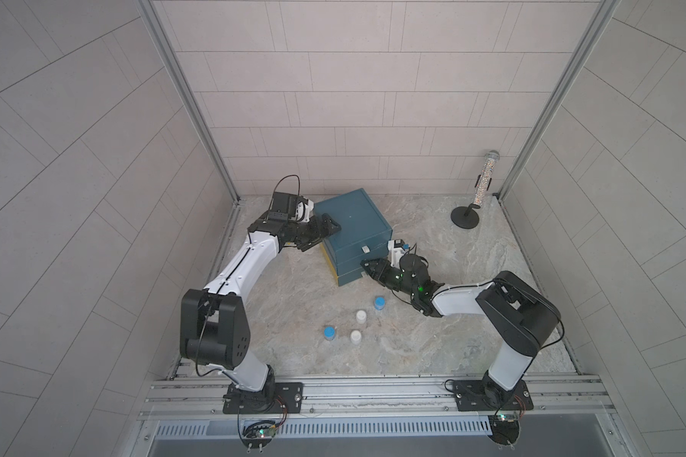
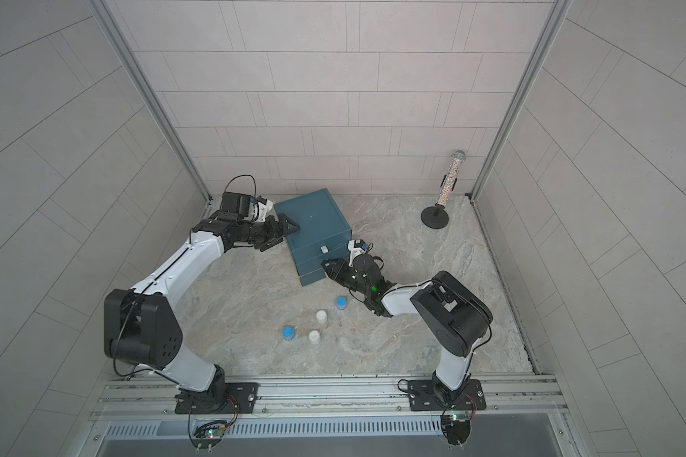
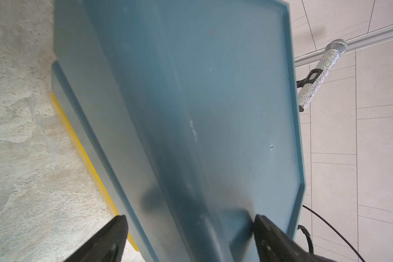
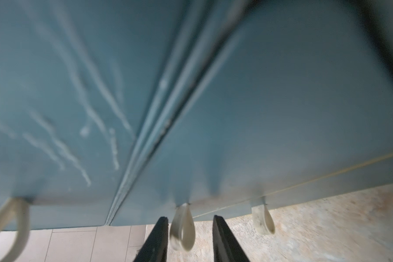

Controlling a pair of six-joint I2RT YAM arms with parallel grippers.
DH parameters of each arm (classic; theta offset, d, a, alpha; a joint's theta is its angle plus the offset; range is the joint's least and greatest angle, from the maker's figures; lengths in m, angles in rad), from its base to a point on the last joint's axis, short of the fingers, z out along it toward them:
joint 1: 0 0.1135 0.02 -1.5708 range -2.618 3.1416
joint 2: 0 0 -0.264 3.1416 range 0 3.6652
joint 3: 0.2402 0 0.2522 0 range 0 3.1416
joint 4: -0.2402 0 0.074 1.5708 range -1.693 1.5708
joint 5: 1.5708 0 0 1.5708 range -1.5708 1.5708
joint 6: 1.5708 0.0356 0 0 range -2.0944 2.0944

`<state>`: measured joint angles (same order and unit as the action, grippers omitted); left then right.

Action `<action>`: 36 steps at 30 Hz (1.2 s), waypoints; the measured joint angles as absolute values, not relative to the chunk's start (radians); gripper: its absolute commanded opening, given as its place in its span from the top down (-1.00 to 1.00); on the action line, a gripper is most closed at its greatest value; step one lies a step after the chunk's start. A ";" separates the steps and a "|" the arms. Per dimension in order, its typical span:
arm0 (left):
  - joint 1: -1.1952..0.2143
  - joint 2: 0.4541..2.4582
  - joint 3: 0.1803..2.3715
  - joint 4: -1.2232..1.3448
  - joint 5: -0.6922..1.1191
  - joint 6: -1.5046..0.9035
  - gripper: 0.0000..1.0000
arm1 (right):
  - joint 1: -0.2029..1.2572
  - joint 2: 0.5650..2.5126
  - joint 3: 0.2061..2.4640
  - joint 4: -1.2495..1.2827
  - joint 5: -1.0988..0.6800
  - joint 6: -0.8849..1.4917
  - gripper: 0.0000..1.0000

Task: Put the paint cans in the drawer according to color
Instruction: Open the drawer in the storage box.

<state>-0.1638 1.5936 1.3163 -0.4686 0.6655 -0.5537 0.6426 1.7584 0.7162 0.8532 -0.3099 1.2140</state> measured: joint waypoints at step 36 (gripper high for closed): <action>-0.165 1.594 1.316 -0.472 0.669 -0.554 -0.86 | 0.668 1.382 0.602 0.387 -0.271 0.968 0.35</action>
<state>-0.1650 1.5936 1.3163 -0.4717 0.6693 -0.5541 0.6682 1.3819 0.6018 0.3870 -0.2710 0.9676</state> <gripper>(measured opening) 0.930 0.213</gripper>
